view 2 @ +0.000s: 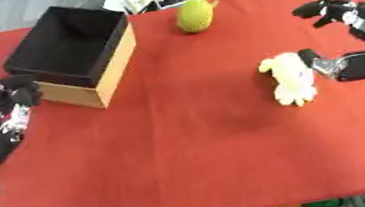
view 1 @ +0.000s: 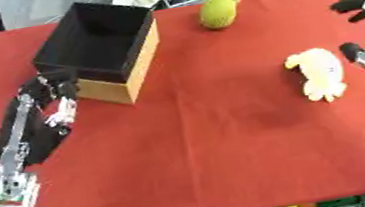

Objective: Pick up objects on the table and place them in the box.

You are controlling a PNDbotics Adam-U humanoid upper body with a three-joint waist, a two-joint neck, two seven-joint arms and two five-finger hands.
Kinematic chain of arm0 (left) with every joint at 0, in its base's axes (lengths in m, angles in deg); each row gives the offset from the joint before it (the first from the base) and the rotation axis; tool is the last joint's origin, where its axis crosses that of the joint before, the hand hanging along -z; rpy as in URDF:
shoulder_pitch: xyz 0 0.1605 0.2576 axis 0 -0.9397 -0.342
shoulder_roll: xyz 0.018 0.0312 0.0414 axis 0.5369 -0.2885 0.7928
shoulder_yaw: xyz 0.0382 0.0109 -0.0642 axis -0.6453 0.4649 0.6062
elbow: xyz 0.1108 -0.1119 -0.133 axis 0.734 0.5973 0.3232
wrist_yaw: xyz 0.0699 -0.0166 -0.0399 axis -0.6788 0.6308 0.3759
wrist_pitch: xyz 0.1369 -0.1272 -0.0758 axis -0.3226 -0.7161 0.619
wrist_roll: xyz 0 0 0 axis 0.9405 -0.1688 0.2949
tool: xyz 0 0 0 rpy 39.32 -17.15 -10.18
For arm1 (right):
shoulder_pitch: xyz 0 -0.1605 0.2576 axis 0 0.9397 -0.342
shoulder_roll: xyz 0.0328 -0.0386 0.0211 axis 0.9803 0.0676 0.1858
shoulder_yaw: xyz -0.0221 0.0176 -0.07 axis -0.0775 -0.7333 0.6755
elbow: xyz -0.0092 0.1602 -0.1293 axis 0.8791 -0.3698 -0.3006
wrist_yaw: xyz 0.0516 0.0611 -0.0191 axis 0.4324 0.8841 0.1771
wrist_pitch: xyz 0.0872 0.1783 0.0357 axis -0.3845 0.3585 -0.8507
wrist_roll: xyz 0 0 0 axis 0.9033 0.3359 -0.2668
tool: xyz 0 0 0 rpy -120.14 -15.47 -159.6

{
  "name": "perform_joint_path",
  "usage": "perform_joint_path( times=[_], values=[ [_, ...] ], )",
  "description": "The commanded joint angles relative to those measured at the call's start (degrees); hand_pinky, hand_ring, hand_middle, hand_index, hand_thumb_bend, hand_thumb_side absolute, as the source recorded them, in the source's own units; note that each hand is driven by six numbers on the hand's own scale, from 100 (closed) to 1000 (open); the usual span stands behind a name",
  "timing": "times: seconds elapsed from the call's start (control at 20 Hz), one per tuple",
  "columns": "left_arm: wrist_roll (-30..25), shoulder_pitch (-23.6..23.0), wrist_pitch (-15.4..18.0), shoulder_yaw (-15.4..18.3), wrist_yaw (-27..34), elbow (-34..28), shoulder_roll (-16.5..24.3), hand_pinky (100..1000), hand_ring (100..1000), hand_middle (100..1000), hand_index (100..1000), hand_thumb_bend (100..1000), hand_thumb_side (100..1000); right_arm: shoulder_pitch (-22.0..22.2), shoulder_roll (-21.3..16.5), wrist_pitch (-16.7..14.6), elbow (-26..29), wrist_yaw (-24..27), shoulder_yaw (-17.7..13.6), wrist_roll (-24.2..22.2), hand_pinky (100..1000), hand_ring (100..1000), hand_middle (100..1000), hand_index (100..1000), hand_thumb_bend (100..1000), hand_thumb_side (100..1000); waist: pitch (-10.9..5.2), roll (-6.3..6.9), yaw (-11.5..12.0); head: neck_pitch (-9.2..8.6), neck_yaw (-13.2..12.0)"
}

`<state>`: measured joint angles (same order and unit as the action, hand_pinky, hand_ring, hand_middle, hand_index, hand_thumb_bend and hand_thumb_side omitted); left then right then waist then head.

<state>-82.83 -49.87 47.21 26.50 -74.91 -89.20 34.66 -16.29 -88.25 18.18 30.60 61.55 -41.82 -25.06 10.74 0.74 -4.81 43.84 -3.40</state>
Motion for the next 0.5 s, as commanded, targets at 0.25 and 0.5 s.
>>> perform_joint_path(
  times=[0.25,0.5],
  values=[
    [-0.33,0.32,0.06,-0.19,0.2,-0.64,1.37,640,646,623,766,100,600,-2.75,-3.04,-1.59,-3.04,-1.8,0.86,-5.46,840,932,908,956,237,619,-1.07,-0.29,0.1,0.27,0.02],
    [-0.42,0.3,0.07,-0.26,0.26,-0.64,1.37,641,646,623,766,100,600,-4.42,-2.46,-2.43,-6.19,-4.03,2.11,-7.74,843,934,908,956,243,651,-1.21,-0.29,0.25,0.27,0.07]
  ],
)
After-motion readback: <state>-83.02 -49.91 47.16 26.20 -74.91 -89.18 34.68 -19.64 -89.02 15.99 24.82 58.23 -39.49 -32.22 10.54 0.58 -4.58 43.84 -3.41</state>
